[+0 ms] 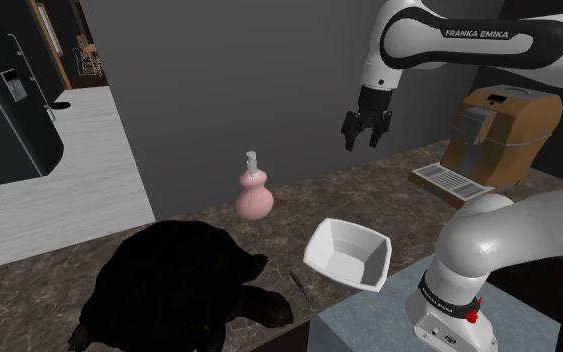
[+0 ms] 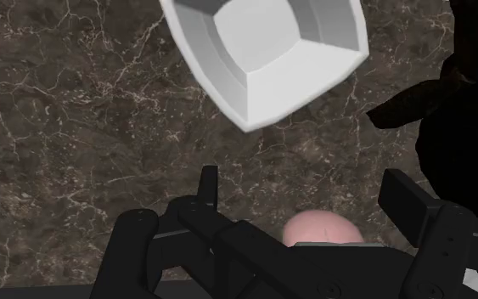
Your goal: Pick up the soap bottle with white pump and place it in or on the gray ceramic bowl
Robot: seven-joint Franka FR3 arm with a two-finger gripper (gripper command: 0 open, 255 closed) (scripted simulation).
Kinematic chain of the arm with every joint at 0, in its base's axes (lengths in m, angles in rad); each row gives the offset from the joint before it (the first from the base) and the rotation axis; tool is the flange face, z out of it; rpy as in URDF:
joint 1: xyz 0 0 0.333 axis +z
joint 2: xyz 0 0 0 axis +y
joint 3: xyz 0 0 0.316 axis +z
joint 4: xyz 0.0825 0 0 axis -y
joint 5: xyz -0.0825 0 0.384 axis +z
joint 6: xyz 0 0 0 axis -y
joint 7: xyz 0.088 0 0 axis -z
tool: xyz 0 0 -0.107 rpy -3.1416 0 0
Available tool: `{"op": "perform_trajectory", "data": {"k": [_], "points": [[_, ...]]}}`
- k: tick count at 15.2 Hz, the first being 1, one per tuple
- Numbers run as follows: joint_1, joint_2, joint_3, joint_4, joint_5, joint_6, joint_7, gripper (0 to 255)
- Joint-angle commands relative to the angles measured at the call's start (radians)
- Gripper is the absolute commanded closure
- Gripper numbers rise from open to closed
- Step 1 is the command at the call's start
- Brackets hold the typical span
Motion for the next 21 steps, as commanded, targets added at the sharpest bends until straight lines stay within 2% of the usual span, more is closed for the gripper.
{"op": "perform_trajectory", "data": {"k": [1,11,21], "points": [[0.0,0.0,0.0,0.0,0.0,0.0,0.0,0],[0.024,0.373,0.091,0.194,0.026,0.189,0.097,0],[0.042,0.764,0.154,0.52,-0.018,0.259,0.208,0]]}}
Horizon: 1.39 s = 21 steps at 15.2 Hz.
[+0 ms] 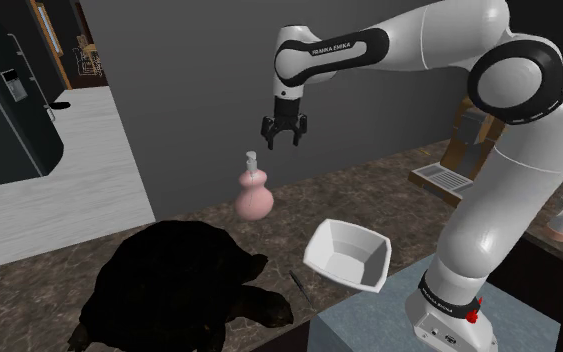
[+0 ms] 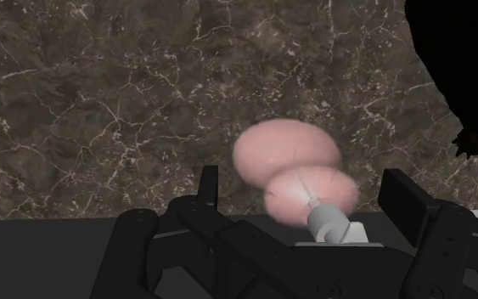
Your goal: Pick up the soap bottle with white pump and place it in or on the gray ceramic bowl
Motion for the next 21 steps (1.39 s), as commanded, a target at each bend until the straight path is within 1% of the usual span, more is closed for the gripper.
{"op": "perform_trajectory", "data": {"k": [1,5,9,10,17,21], "points": [[0.009,0.075,0.012,0.068,-0.014,0.007,0.028,0],[0.027,0.242,0.022,0.25,-0.047,-0.009,0.073,0],[0.053,0.424,0.024,0.475,-0.083,-0.054,0.112,0],[0.055,0.433,0.024,0.487,-0.084,-0.057,0.113,0],[0.057,0.444,0.023,0.402,-0.085,0.04,0.114,0],[0.057,0.444,0.023,0.402,-0.085,0.04,0.114,0]]}}
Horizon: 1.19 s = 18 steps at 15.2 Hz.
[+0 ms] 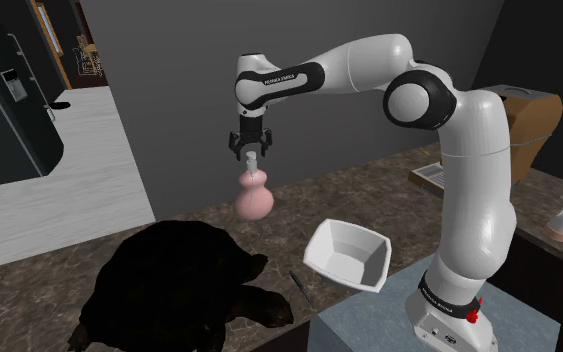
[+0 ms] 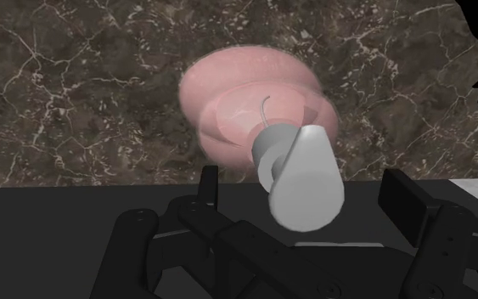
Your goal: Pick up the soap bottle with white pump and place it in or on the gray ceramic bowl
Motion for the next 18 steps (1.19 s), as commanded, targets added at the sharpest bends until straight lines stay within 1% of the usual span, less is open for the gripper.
{"op": "perform_trajectory", "data": {"k": [1,4,5,14,18], "points": [[0.0,0.0,0.0,0.0,0.0,0.001,0.0,0],[0.0,0.0,0.0,0.0,0.0,0.001,0.0,0],[0.0,0.0,0.0,0.0,0.0,0.001,0.0,255],[0.0,0.0,0.0,0.0,0.0,0.001,0.0,255],[0.001,-0.005,0.001,0.046,0.0,-0.05,0.001,255]]}}
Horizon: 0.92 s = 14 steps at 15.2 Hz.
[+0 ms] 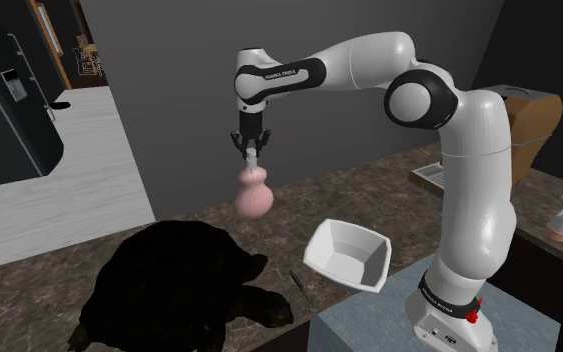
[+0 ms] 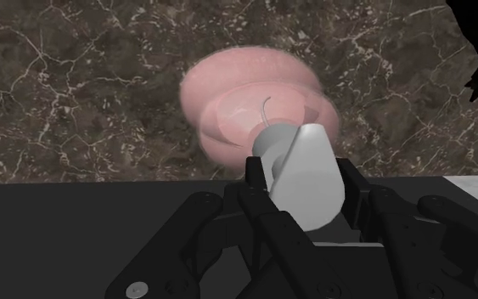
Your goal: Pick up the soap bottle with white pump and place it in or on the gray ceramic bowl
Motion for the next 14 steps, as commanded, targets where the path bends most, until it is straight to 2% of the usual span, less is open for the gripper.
{"op": "perform_trajectory", "data": {"k": [1,14], "points": [[0.0,0.002,0.0,0.032,0.0,-0.029,0.001,255],[0.007,0.02,0.001,0.235,-0.004,-0.213,0.008,255]]}}
